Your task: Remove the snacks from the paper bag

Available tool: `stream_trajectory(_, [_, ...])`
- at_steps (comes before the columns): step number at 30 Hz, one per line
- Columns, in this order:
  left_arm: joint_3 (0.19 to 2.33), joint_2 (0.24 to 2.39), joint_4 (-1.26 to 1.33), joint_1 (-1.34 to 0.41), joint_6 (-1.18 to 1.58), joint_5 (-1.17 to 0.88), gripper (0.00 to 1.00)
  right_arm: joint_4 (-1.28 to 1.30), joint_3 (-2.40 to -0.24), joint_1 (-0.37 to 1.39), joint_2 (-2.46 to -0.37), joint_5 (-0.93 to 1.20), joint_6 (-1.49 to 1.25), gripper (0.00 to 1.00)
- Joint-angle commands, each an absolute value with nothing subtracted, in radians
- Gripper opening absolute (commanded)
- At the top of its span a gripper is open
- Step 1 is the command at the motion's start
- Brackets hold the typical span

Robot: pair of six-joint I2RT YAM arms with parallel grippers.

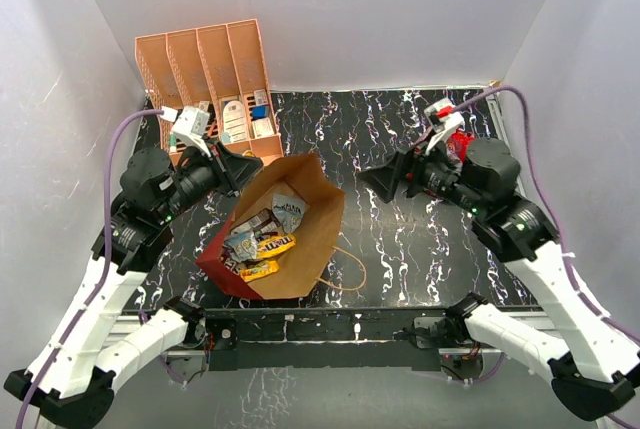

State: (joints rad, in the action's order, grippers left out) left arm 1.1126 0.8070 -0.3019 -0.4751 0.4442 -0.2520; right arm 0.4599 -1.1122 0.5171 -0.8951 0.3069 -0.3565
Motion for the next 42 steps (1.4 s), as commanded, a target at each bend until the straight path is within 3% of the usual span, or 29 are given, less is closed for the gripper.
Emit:
stream_trajectory(1, [1.143, 0.835, -0.244, -0.477, 0.417, -0.325, 0.00, 0.552, -1.232, 0.543, -0.882, 0.185, -0.179, 0.92])
stream_trajectory(8, [1.114, 0.829, -0.168, -0.477, 0.410, -0.400, 0.00, 0.363, -1.200, 0.543, -0.876, 0.350, -0.164, 0.88])
stream_trajectory(15, [1.123, 0.849, -0.132, -0.477, 0.427, -0.505, 0.00, 0.150, -1.077, 0.599, -0.934, 0.542, -0.132, 0.74])
stream_trajectory(23, [1.111, 0.850, -0.142, -0.477, 0.423, -0.537, 0.00, 0.155, -0.963, 0.924, -0.940, 0.357, 0.141, 0.69])
stream_trajectory(29, [1.088, 0.848, -0.106, -0.477, 0.441, -0.548, 0.00, 0.128, -0.905, 1.117, -1.083, 0.107, 0.186, 0.63])
stream_trajectory(42, [1.200, 0.919, -0.058, -0.477, 0.362, -0.407, 0.00, -0.352, -0.737, 1.253, -1.357, 0.054, 0.072, 0.62])
